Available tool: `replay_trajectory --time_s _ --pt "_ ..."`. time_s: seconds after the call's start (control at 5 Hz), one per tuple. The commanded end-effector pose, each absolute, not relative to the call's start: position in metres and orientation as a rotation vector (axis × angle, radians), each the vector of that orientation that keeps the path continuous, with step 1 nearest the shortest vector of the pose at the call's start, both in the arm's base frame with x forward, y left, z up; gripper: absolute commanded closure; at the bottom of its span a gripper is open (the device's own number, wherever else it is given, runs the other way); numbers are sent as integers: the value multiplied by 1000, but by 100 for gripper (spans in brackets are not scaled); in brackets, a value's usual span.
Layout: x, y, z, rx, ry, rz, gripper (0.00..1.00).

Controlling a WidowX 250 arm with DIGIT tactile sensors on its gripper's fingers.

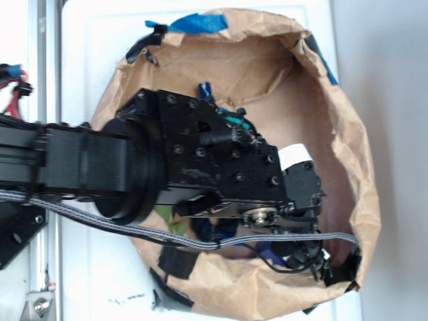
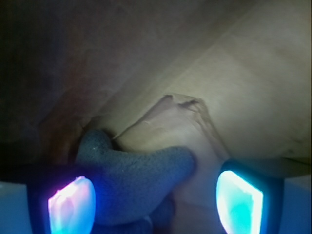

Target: Grab the gray animal.

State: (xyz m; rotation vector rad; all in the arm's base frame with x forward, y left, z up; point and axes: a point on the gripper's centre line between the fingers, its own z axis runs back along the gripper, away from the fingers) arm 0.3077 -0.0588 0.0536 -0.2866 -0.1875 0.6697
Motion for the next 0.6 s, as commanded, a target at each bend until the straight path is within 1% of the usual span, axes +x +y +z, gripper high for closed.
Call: replay_trajectory --time_s 0.0,0.2,0.4 --pt "320 -72 56 -334 -178 613 0" --pt "319 -68 54 -339 -170 646 6" --pt "319 -64 53 -343 -176 675 100"
